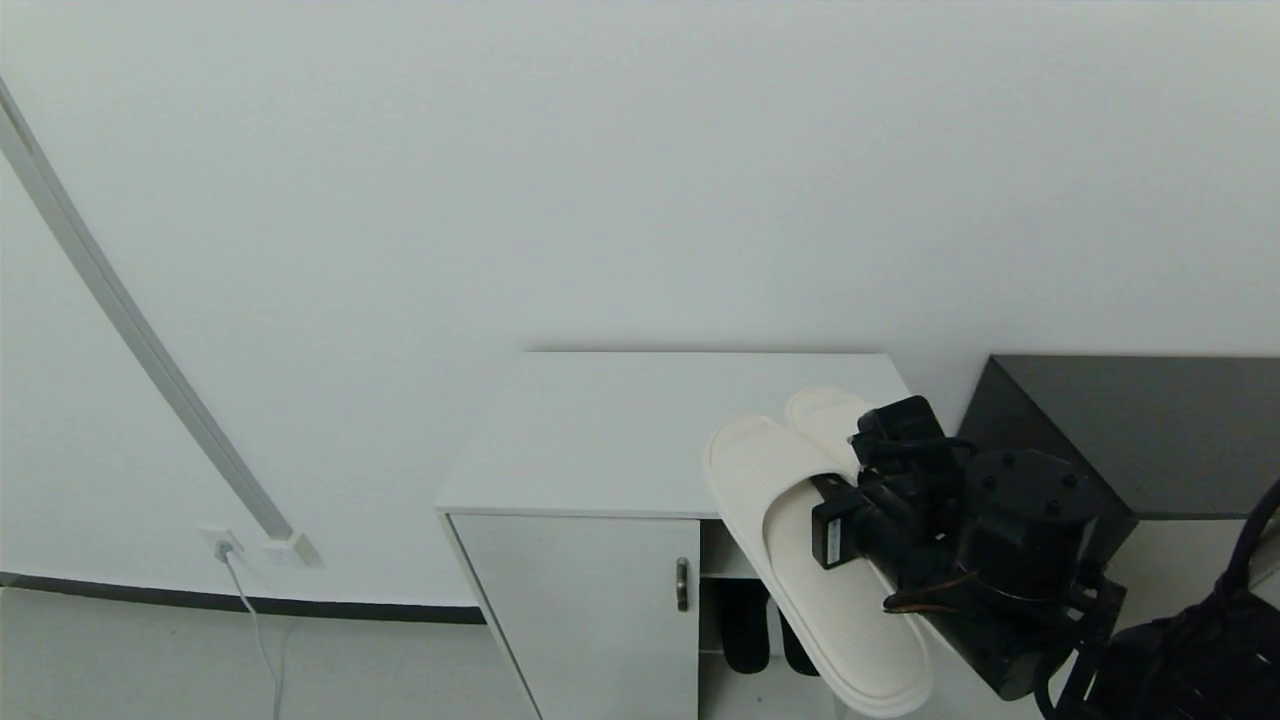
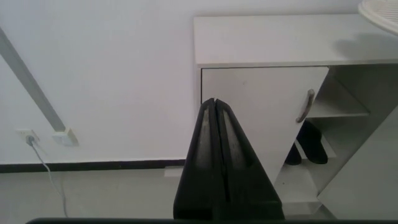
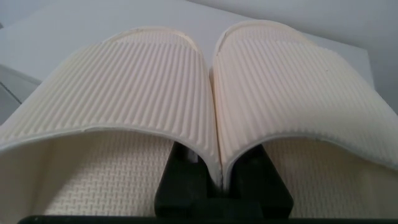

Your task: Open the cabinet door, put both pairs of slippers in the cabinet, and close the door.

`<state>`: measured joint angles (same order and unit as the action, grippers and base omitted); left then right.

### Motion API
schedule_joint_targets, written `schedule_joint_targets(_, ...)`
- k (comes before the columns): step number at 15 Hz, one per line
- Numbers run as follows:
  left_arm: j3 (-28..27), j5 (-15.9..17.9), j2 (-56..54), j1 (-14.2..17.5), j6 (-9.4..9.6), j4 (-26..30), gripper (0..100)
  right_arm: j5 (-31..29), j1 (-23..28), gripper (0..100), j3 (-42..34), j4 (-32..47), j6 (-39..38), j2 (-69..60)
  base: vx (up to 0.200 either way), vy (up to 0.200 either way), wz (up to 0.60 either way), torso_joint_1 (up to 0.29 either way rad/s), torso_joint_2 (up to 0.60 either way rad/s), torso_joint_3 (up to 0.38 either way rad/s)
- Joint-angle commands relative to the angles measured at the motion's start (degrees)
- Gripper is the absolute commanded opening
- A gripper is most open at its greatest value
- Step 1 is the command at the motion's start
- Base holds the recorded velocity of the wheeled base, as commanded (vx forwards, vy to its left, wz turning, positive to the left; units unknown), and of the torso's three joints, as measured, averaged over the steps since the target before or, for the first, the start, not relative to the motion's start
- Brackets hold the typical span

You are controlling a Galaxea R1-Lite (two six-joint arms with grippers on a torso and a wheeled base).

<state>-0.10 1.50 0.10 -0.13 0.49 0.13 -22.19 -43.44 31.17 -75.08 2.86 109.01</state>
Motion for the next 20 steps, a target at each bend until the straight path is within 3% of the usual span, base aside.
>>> schedule_joint_targets(1,0.0,0.0,0.0,0.0,-0.05,0.0,0,0.0,-0.2,0,0.0,-0.1,0.0,0.1,0.000,0.000,0.00,0.000,0.00,0.000)
schedule_joint_targets(4,0.0,0.0,0.0,0.0,-0.05,0.0,0,0.0,-0.2,0,0.0,-0.2,0.0,0.1,0.000,0.000,0.00,0.000,0.00,0.000)
schedule_joint_targets(14,0.0,0.0,0.0,0.0,-0.14,0.0,0,0.1,-0.1,0,-0.1,-0.7,0.0,0.1,-0.200,0.000,0.00,0.002,0.00,0.002)
schedule_joint_targets(20,0.0,0.0,0.0,0.0,-0.22,0.0,0,0.1,-0.1,0,-0.1,-1.6,0.3,0.1,0.000,0.000,0.00,0.000,0.00,0.000)
